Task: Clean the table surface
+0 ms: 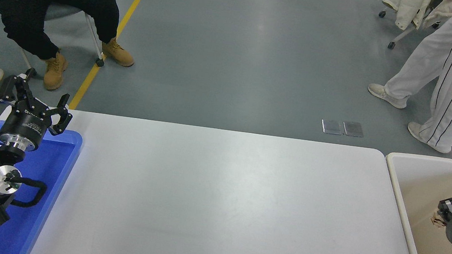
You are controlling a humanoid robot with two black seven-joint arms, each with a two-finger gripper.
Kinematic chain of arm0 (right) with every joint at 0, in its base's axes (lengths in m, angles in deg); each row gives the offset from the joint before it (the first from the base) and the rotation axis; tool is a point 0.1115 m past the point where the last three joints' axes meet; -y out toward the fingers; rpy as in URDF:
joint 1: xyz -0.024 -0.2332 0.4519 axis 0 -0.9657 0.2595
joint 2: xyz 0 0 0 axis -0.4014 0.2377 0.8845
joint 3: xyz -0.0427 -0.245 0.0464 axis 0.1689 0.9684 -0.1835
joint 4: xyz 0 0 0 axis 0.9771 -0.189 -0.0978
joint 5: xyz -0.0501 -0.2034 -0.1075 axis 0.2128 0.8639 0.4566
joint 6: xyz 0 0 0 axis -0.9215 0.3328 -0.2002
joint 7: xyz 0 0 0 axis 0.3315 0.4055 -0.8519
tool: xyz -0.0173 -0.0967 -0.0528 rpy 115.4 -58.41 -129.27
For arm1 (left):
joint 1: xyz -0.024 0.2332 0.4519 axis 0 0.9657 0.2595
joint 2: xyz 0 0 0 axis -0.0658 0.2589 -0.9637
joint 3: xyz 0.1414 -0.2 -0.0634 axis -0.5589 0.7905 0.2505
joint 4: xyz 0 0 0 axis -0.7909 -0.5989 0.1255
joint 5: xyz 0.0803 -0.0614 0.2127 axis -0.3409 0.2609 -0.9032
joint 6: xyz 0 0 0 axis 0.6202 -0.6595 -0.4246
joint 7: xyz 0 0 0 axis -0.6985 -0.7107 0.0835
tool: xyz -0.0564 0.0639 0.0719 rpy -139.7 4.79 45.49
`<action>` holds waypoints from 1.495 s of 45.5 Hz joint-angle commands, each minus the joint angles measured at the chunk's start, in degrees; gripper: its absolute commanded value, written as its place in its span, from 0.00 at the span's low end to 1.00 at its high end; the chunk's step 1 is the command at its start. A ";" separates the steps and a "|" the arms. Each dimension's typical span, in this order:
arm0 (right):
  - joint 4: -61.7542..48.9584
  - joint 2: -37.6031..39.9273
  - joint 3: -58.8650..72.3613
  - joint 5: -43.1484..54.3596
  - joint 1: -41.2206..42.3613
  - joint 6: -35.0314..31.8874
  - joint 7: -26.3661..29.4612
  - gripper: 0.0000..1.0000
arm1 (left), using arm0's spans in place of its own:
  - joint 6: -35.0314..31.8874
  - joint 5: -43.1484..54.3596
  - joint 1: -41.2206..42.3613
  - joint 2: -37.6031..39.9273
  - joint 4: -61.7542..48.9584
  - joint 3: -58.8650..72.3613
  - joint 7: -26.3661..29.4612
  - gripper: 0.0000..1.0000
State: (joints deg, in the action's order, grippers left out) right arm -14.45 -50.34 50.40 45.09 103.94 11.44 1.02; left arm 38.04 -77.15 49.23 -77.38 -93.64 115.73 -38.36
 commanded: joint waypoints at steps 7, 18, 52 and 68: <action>-5.83 -5.83 -1.82 -0.28 -1.58 3.57 -1.70 0.10 | 0.00 0.01 0.00 0.00 0.01 0.00 0.00 1.00; -5.65 -5.39 -1.82 -0.55 -1.05 4.01 -1.43 1.00 | 0.00 0.01 0.00 0.00 0.01 0.00 0.00 1.00; 14.82 16.67 -14.20 -0.64 -6.50 3.57 -1.61 1.00 | 0.00 -0.07 0.00 0.00 0.01 0.00 0.00 1.00; 31.78 17.91 -44.96 -0.64 -12.21 3.22 -1.61 1.00 | 0.00 0.01 0.00 0.00 0.01 0.00 0.00 1.00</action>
State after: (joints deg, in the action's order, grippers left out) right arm 5.67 -33.85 22.21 44.46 95.23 14.94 -0.57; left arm 38.03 -77.14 49.23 -77.39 -93.64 115.73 -38.36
